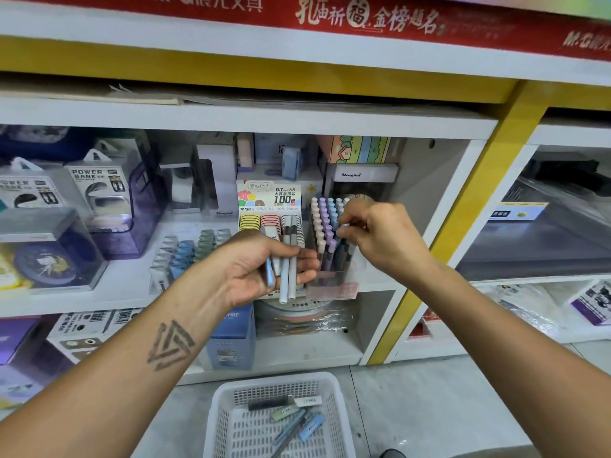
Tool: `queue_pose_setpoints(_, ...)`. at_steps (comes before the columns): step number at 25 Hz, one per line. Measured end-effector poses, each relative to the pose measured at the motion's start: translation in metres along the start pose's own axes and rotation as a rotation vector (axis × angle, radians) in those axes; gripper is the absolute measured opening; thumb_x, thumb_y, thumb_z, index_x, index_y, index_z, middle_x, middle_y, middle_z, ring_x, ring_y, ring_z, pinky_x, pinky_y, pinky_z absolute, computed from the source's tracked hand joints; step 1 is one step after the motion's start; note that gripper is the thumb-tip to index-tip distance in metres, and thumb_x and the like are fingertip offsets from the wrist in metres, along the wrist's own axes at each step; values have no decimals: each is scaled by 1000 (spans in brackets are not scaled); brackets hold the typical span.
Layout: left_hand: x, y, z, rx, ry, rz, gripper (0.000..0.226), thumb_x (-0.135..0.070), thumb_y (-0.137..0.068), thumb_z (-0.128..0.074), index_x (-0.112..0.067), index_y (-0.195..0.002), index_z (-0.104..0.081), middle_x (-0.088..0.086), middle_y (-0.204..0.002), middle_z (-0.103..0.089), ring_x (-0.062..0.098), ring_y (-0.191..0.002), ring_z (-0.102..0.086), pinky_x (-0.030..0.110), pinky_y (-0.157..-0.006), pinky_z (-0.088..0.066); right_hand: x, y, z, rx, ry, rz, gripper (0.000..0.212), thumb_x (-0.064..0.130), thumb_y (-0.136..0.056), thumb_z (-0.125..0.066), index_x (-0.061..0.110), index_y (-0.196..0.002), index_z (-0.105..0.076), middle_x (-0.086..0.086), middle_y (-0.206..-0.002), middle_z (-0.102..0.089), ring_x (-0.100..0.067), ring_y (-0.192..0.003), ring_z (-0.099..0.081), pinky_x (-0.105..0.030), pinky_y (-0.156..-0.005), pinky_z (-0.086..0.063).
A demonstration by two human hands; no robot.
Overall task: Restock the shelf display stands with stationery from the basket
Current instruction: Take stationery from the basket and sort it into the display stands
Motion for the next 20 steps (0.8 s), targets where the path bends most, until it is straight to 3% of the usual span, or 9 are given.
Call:
queue_pose_setpoints(6, 3, 1, -1, 6, -11, 8, 15, 10, -93, -48, 11, -95, -63, 25, -88, -73, 31, -75, -74, 45, -69, -62, -5, -1, -6, 30, 90, -41, 5, 26, -87, -74, 22, -89, -73, 2, -85, -74, -22, -82, -66, -30, -65, -48)
queue_pose_setpoints(10, 5, 1, -4, 19, 1, 5, 13, 12, -90, -53, 6, -94, -64, 20, -79, -70, 35, -76, -74, 46, -64, -62, -4, -2, -13, 88, 234, 5, 21, 34, -95, -65, 19, -96, -78, 4, -97, -69, -18, -99, -49, -30, -75, -41)
queue_pose_setpoints(12, 5, 0, -5, 33, -3, 2, 15, 12, -88, -56, 5, -95, -67, 19, -78, -71, 35, -77, -74, 44, -62, -62, -4, -4, -10, 98, 231, -15, 26, 32, -99, -57, 16, -101, -77, 2, -101, -62, -18, -101, -50, -32, -79, -44)
queue_pose_setpoints(14, 5, 1, -9, 57, -19, -5, 17, 12, -85, -59, 3, -97, -68, 19, -81, -73, 33, -79, -74, 42, -61, -62, -2, -7, -2, 43, -45, -141, 25, 33, -99, -57, 18, -108, -75, 4, -98, -67, -12, -92, -60, -27, -74, -48)
queue_pose_setpoints(16, 5, 2, -13, 80, -31, -20, 23, 11, -81, -61, 2, -101, -67, 19, -84, -74, 33, -82, -74, 41, -62, -61, 1, -7, -4, 77, -481, -328, 26, 34, -94, -67, 18, -113, -73, 2, -85, -75, -5, -72, -66, -18, -62, -47)
queue_pose_setpoints(18, 5, 3, -18, 104, -25, -25, 32, 9, -76, -63, 4, -107, -66, 20, -90, -74, 35, -87, -74, 43, -65, -62, 6, -4, -9, 102, -750, -451, 20, 18, -90, -73, 6, -106, -72, -6, -70, -73, -11, -57, -63, -20, -55, -48)
queue_pose_setpoints(20, 4, 3, -19, 111, -11, -35, 32, 6, -79, -62, 7, -111, -65, 22, -97, -73, 37, -92, -73, 46, -68, -62, 4, -3, 0, 30, -869, -512, 12, 3, -88, -72, -1, -99, -70, -11, -65, -70, -16, -54, -62, -26, -57, -52)
Point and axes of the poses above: each hand's wrist, its own y-axis away from the middle knuckle, its own z-axis out of the back of the hand, x = y × z, the point moved 5 cm from there along -y, towards the middle knuckle
